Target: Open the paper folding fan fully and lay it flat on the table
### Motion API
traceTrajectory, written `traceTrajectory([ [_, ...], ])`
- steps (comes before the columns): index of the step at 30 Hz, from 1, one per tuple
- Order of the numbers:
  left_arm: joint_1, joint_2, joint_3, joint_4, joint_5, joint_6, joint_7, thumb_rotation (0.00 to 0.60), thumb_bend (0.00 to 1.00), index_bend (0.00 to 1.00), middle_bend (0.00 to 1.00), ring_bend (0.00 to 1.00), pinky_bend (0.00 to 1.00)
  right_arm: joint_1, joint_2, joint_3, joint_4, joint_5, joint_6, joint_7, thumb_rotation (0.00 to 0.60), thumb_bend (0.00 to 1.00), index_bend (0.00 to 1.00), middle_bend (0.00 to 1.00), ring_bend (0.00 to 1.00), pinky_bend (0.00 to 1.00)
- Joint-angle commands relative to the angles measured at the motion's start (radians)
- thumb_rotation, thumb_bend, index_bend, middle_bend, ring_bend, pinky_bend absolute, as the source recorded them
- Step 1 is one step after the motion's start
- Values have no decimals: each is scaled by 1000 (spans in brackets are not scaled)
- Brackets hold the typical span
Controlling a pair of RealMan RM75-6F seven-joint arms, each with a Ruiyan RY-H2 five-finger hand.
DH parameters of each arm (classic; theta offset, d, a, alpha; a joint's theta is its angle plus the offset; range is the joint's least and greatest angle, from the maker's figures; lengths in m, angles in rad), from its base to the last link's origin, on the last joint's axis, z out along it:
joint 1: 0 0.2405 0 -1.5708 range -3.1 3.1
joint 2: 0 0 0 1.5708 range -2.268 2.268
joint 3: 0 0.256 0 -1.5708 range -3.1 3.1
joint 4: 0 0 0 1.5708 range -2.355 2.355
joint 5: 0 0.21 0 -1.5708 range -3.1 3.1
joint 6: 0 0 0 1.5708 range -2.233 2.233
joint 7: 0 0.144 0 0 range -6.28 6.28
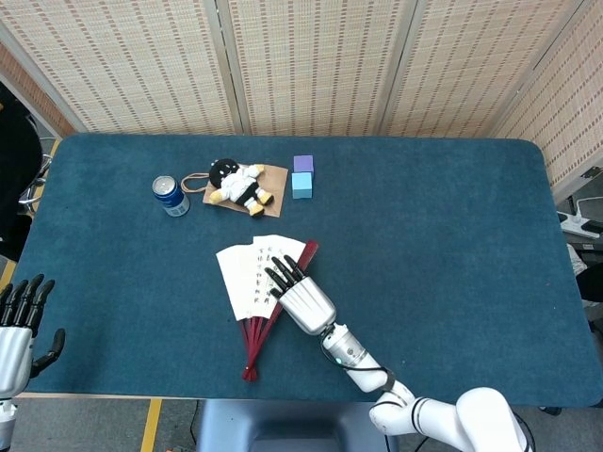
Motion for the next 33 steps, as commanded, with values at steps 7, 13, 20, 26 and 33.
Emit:
traceTrajectory([
  [7,-98,-16,15,78,6,-177,-452,600,439,284,0,0,42,22,185,91,-382,72,-53,-101,600,598,617,158,1,110],
  [13,-138,-128,-8,217,-7,-199,-802,600,418,326,0,0,34,36,266,192,-637,202,-109,-225,600,598,617,158,1,111],
  [20,-189,-190,24,238,30,-257,-1046,600,413,338,0,0,34,90,290,284,-787,370,-161,-352,600,598,616,158,1,111],
  [26,-214,-202,32,204,41,-276,-1188,600,405,245,0,0,34,116,286,308,-826,428,-160,-381,600,598,601,158,1,110],
  [33,-291,-204,54,111,45,-392,-1361,600,402,167,0,0,34,192,252,361,-873,517,-119,-484,600,598,602,158,1,111],
])
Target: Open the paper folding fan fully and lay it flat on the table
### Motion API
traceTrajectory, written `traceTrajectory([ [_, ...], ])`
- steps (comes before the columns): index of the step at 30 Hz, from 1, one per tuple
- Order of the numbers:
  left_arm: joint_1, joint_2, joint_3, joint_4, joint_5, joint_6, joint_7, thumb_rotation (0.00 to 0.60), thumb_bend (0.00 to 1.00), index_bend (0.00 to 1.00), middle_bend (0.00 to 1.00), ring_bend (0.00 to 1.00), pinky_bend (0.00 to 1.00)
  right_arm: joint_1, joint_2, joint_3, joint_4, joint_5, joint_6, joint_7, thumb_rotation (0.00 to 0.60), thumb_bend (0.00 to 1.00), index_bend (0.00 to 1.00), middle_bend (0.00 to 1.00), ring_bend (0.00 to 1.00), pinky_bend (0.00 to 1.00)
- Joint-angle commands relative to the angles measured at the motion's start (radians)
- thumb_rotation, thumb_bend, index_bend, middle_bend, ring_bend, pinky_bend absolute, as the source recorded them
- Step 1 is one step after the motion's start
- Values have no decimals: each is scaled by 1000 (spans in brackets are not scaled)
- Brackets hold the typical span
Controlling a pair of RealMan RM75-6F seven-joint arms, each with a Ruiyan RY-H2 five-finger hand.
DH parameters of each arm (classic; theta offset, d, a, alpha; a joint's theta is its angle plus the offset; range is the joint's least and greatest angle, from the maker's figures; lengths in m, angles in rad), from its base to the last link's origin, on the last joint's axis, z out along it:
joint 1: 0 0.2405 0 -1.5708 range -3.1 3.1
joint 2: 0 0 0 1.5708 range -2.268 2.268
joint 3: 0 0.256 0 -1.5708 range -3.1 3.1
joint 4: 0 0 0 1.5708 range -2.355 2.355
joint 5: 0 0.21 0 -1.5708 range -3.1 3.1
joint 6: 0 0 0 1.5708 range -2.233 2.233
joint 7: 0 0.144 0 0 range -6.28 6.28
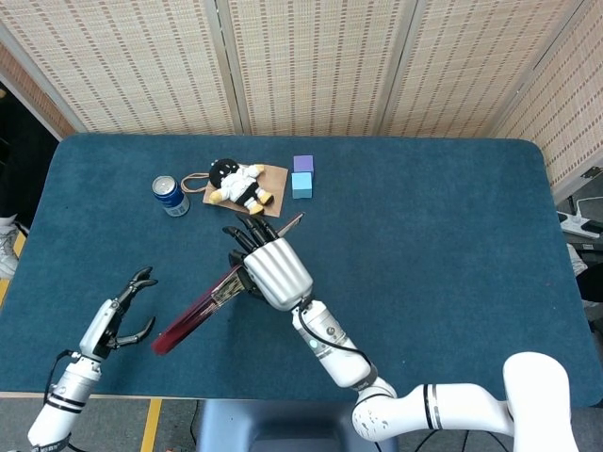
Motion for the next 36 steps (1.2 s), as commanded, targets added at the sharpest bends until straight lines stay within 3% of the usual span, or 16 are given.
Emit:
traceTrajectory([
  [1,-48,5,28,-64,16,-67,-115,600,398,157,0,0,34,54,-28,36,-19,65,30,-77,600,598,603,158,1,111],
  [5,-65,8,53,-82,34,-81,-164,600,399,116,0,0,34,111,-64,71,-5,129,49,-111,600,598,604,159,2,111],
  [11,-80,-10,47,-97,39,-62,-123,600,399,85,0,0,34,180,-107,107,28,204,76,-133,600,598,604,158,2,111],
  [17,-89,-72,-7,-89,-30,-58,-3,600,399,105,0,0,33,225,-128,113,41,242,98,-131,600,598,604,158,2,111],
  [20,-82,-121,-41,-86,-80,-41,64,600,397,189,0,0,33,242,-135,105,50,255,113,-141,600,598,604,158,2,111],
  [25,-53,-199,-87,-75,-155,5,159,600,407,465,33,0,41,262,-136,107,54,276,132,-144,600,598,604,158,1,111],
  [30,-39,-226,-110,-52,-182,22,157,600,646,692,138,0,48,268,-120,104,48,282,148,-136,600,598,603,158,1,111],
  [36,-42,-234,-147,-5,-200,40,264,600,726,736,189,0,60,255,-78,92,7,282,162,-119,600,598,599,159,2,111],
])
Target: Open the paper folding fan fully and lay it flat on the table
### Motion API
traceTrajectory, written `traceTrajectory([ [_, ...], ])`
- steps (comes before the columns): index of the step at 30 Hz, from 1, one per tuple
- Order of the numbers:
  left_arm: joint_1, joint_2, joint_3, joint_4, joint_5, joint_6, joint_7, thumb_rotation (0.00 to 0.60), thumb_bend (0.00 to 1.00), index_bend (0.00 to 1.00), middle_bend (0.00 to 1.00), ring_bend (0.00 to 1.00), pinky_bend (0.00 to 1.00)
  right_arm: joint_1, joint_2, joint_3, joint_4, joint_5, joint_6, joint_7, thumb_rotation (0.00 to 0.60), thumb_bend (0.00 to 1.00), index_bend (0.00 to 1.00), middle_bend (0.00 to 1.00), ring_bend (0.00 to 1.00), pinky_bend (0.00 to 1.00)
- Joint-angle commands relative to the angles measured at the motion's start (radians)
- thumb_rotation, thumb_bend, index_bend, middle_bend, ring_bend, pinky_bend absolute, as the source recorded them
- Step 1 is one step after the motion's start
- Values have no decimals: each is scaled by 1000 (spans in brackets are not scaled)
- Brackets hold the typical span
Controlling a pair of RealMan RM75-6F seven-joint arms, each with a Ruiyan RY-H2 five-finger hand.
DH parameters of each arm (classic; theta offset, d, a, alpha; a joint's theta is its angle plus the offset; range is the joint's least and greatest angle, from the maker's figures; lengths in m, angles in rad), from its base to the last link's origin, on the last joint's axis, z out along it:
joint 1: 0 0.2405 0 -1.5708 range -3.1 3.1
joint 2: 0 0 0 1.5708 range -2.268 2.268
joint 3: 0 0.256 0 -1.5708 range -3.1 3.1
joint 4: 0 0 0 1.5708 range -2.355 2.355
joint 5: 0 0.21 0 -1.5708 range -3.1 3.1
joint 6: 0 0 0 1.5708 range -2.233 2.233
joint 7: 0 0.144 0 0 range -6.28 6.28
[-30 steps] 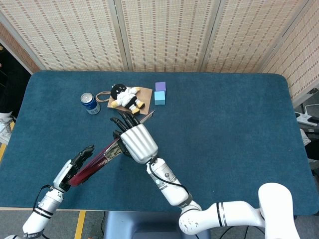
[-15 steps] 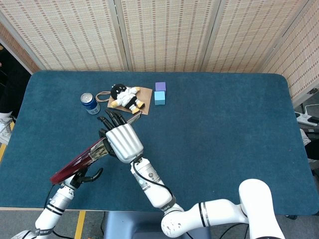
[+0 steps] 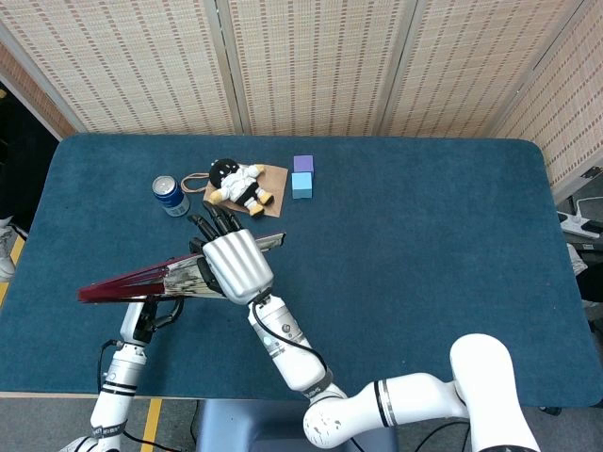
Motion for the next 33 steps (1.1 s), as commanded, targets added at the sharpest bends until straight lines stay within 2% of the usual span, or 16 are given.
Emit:
traceTrajectory([
  [1,-10,-2,-37,45,-21,7,97,600,728,734,195,2,62,-13,29,-14,-27,-10,10,9,600,598,599,158,2,111],
  [4,-23,5,-64,93,-23,13,146,600,731,734,203,6,63,-33,60,-26,-55,-28,19,34,600,598,598,158,1,111],
  [10,-41,-17,-111,260,-19,72,231,600,729,730,210,11,63,-80,130,-62,-103,-79,23,101,600,598,598,158,2,111],
  [17,-68,-66,-151,479,-29,113,275,600,705,714,214,18,63,-168,189,-178,-119,-204,29,249,600,598,598,159,1,111],
  [23,-84,-136,-126,699,-20,107,289,600,663,670,194,3,59,-217,180,-293,-22,-345,33,356,600,598,591,159,2,119],
  [29,-89,-204,-88,884,8,130,287,600,642,618,177,0,50,-251,138,-342,92,-465,82,436,600,598,590,158,1,119],
  [33,-91,-237,-81,963,7,134,272,600,628,594,176,0,46,-271,134,-354,123,-483,83,455,600,598,590,159,1,119],
])
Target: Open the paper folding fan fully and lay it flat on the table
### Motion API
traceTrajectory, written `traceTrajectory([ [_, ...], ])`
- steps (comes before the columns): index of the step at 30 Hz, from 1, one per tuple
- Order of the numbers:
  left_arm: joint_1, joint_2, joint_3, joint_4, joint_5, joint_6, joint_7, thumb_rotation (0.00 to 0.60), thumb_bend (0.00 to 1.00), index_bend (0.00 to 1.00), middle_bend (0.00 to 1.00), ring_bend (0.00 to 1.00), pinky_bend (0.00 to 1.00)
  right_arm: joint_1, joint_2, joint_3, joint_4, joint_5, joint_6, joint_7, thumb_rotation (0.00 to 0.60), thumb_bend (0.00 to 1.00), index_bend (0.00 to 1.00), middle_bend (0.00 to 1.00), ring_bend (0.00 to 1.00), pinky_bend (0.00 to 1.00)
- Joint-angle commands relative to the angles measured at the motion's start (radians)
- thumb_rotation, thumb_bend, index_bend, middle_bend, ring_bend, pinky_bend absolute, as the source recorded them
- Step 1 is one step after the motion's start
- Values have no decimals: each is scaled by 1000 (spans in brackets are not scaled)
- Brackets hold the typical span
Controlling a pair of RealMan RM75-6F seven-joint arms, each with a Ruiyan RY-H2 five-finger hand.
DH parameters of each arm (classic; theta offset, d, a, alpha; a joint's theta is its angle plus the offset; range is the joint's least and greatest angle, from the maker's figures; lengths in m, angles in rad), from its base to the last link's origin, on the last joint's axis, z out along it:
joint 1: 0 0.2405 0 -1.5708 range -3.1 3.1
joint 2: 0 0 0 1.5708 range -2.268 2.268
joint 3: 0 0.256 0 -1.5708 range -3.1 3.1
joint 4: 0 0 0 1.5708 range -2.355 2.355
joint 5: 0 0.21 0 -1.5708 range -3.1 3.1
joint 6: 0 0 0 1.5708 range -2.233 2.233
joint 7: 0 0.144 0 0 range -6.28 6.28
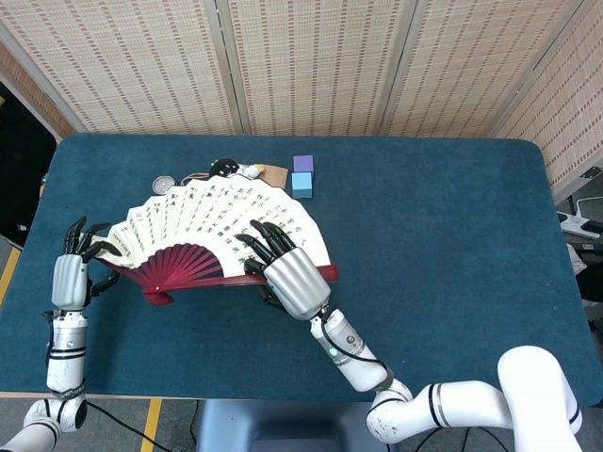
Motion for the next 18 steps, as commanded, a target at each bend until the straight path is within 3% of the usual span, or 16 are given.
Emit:
traceTrajectory([
  [1,-6,-46,15,81,5,11,-11,600,625,588,175,0,45,-24,-6,-17,19,-16,6,17,600,598,589,158,2,119],
  [9,10,-88,45,175,10,-3,-42,600,609,457,166,0,42,-118,-12,-106,41,-78,73,-15,600,598,514,158,1,119],
  [18,57,-121,125,228,62,5,-29,600,594,294,151,0,42,-219,-79,-185,167,-143,131,55,600,598,427,159,2,118],
])
